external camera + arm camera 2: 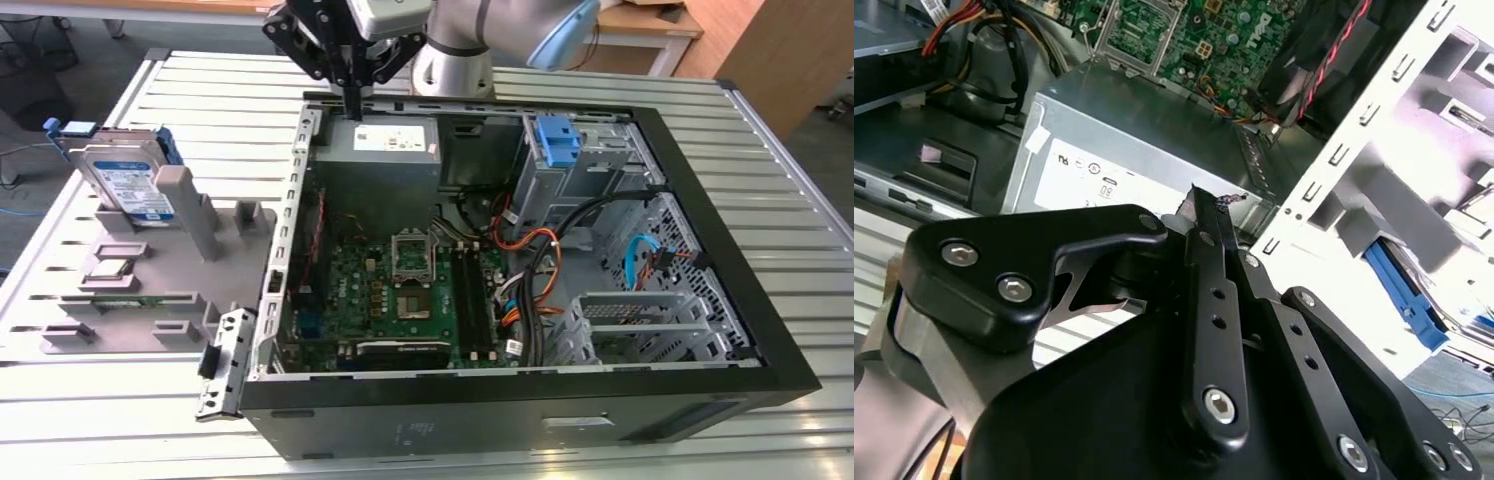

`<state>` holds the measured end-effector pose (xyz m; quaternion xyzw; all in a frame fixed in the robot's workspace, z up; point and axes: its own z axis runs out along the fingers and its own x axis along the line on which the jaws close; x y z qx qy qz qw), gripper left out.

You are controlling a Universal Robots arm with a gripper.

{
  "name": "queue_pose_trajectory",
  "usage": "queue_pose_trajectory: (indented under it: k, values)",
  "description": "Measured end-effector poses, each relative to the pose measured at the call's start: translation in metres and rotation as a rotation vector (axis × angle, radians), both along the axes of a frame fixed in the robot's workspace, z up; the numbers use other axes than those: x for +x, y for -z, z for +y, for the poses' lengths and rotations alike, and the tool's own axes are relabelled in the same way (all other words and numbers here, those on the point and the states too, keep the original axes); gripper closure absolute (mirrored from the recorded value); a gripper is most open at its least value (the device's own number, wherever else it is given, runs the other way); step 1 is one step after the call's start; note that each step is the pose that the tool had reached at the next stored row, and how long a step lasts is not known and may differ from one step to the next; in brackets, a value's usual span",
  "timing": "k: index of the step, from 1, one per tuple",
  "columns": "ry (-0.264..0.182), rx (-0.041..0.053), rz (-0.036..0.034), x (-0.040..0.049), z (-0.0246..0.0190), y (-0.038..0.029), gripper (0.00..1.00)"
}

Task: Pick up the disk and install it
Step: 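Reach for the disk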

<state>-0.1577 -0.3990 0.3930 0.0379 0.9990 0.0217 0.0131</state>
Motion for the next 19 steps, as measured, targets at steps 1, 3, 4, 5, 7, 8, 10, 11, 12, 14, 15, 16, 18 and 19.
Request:
queue_pose_trajectory:
  k: [1, 3, 4, 5, 7, 8, 10, 11, 12, 14, 15, 16, 18, 19]
  values:
    - [0.000, 0.0001, 0.0000, -0.0021, 0.0000, 0.0001, 0.89]
    - [0.000, 0.0000, 0.0000, -0.0058, 0.0000, 0.0002, 0.89]
    - [0.000, 0.0000, 0.0000, -0.0077, 0.0000, 0.0002, 0.89]
    - [0.000, 0.0000, 0.0000, -0.0099, 0.0000, 0.0003, 0.89]
    - [0.000, 0.0001, 0.0000, -0.0135, 0.0000, 0.0004, 0.89]
    - [0.000, 0.0000, 0.0000, -0.0153, 0.0000, 0.0004, 0.89]
    - [0.000, 0.0000, 0.0000, -0.0193, 0.0000, 0.0005, 0.89]
    - [0.000, 0.0000, 0.0000, -0.0215, 0.0000, 0.0005, 0.89]
    - [0.000, 0.0000, 0.0000, -0.0238, 0.0000, 0.0006, 0.89]
    - [0.000, 0.0001, 0.0000, -0.0272, 0.0000, 0.0007, 0.89]
    - [0.000, 0.0000, 0.0000, -0.0288, 0.0000, 0.0007, 0.89]
    - [0.000, 0.0000, -0.0001, -0.0305, 0.0000, 0.0007, 0.89]
    - [0.000, 0.0001, -0.0001, -0.0335, 0.0000, 0.0008, 0.89]
    - [0.000, 0.0001, -0.0001, -0.0353, 0.0000, 0.0008, 0.89]
